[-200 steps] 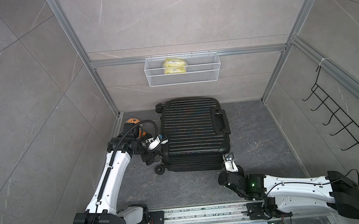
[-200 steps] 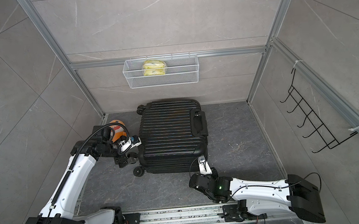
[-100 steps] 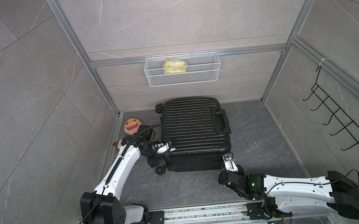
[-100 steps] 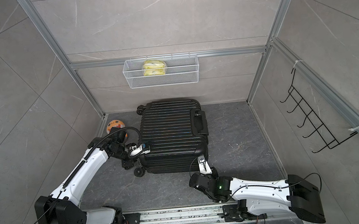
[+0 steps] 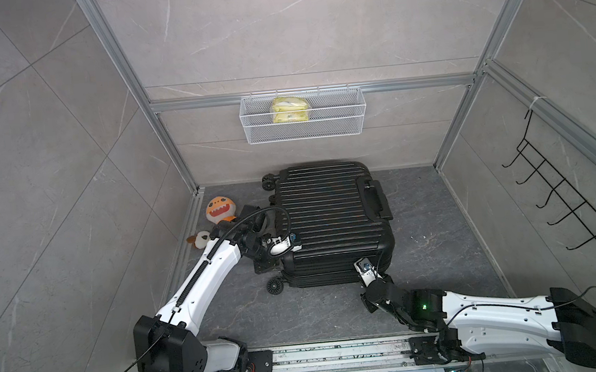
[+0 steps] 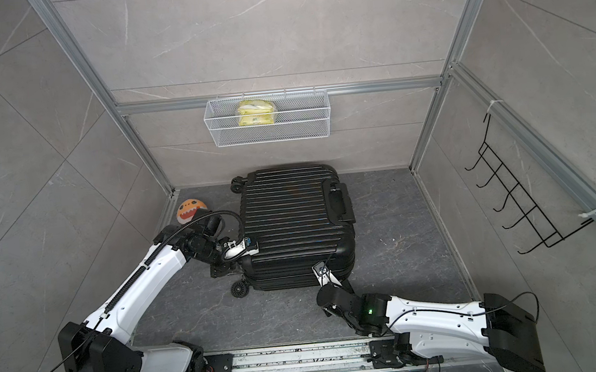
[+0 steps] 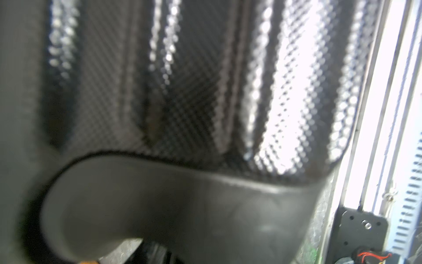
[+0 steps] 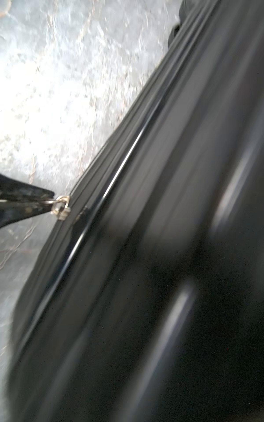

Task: Close the suitcase zippers
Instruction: Zip the zipper on the suitcase.

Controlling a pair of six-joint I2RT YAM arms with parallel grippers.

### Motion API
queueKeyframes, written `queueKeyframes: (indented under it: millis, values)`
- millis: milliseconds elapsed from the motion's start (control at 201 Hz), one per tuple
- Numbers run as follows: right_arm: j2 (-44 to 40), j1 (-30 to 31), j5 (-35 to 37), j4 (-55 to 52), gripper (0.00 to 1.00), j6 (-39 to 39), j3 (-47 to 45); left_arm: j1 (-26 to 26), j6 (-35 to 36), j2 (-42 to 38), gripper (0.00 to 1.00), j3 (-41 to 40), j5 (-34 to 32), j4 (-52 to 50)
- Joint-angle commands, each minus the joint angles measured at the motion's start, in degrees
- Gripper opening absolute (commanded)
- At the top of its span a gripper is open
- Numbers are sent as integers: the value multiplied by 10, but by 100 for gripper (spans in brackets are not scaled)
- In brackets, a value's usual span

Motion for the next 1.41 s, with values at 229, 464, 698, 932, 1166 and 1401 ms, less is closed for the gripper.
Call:
queueKeyframes:
  millis: [229,464,698,932,1166,1401]
  values:
    - [72,7,-99,111,0,-46,38,-80,-315,13,2,43,54,209]
    - [77,7,-120,156,0,-39,33,-146,-533,12,0,2,-27,380]
    - [67,6,-123,173,0,-21,9,-187,-618,50,0,25,-43,407]
    - [49,7,-95,159,0,-6,-7,-206,-653,56,0,24,-83,399]
    - [43,7,-62,132,0,9,-12,-217,-728,47,0,1,-101,399]
    - [39,8,-50,105,0,12,-9,-233,-751,27,0,-15,-126,395]
